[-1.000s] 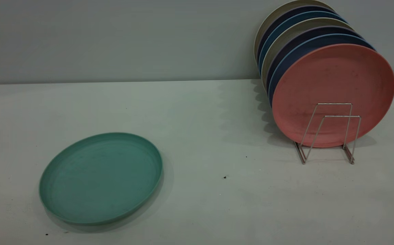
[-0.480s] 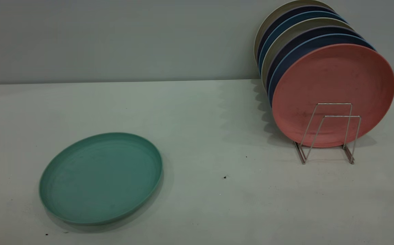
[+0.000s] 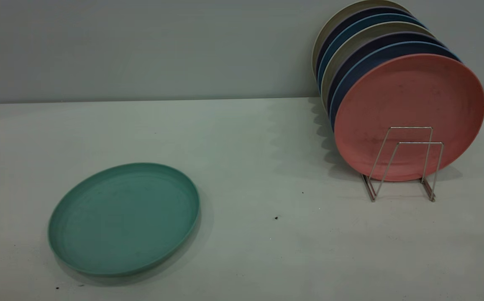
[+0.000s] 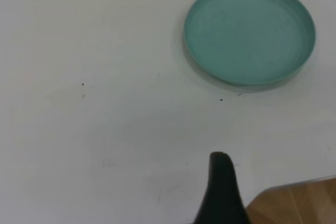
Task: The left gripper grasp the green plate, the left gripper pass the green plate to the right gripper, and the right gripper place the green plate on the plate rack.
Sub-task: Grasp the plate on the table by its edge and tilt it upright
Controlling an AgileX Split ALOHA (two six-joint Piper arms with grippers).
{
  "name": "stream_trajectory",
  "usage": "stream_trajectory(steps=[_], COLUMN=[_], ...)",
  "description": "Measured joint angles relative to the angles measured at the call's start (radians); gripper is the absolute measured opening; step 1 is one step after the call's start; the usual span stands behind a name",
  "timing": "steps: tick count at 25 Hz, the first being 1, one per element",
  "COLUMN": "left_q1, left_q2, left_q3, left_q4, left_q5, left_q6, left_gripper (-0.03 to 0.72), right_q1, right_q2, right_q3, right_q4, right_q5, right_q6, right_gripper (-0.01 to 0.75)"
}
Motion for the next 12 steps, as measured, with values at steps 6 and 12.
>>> stream_trajectory(steps=[6, 12], left_q1=[0.0, 0.0], left_q2=[0.0, 0.012], left_q3=[0.0, -0.022], left_q4=[0.0, 0.024], left_q5=[-0.002, -0.058], left_q6=[-0.001, -0.103], left_gripper=[0.59, 0.59], right_q1=[0.0, 0.0], right_q2=[0.0, 0.02], right_q3=[0.0, -0.008], right_q4=[0.0, 0.018], right_q5=[0.0, -0.005], right_q6=[0.0, -0.017], right_gripper=[0.456, 0.456])
